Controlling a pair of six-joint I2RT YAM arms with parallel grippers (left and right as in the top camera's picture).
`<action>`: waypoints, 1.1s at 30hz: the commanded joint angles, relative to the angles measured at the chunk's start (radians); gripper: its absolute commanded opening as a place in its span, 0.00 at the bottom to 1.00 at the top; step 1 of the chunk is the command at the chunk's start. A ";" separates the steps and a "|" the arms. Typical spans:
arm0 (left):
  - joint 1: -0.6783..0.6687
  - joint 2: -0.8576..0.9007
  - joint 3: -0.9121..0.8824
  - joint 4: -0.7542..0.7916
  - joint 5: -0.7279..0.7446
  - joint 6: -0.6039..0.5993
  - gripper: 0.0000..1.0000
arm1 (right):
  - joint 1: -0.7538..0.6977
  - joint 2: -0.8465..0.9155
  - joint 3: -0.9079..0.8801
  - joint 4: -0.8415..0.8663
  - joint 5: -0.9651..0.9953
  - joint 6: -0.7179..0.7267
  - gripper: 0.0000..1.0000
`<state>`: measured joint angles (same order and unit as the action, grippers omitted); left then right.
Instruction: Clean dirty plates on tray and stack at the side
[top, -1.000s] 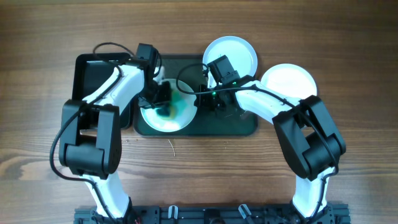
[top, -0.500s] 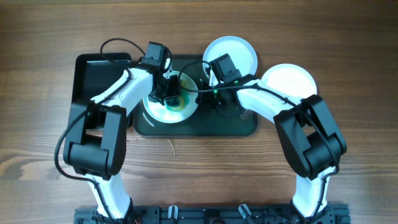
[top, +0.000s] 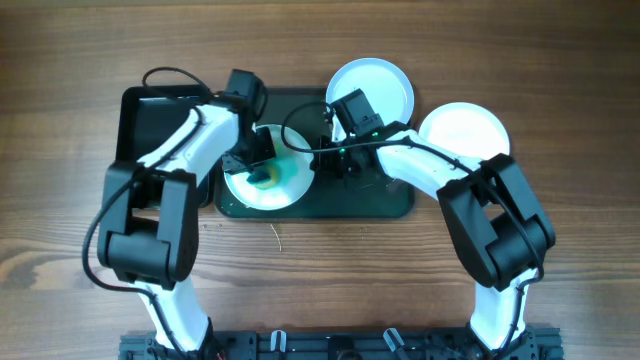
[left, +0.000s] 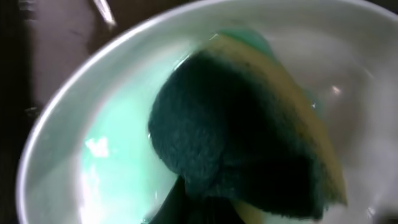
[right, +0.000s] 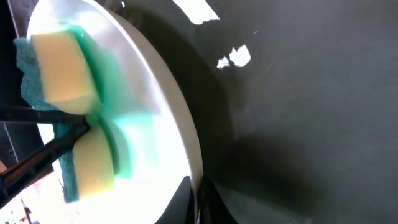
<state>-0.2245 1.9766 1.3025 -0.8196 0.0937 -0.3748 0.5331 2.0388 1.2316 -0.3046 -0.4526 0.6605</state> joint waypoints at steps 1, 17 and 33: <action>-0.002 0.039 -0.038 -0.007 0.362 0.220 0.04 | -0.014 0.017 0.001 -0.008 0.026 -0.004 0.04; 0.022 0.039 0.016 0.051 -0.378 -0.091 0.04 | -0.014 0.017 0.001 -0.006 0.026 -0.004 0.04; 0.022 0.039 0.022 -0.131 0.285 0.234 0.04 | -0.016 0.017 0.000 -0.007 0.025 -0.004 0.04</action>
<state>-0.2039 1.9862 1.3331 -0.9504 -0.0017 -0.3862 0.5270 2.0384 1.2316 -0.3061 -0.4522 0.6567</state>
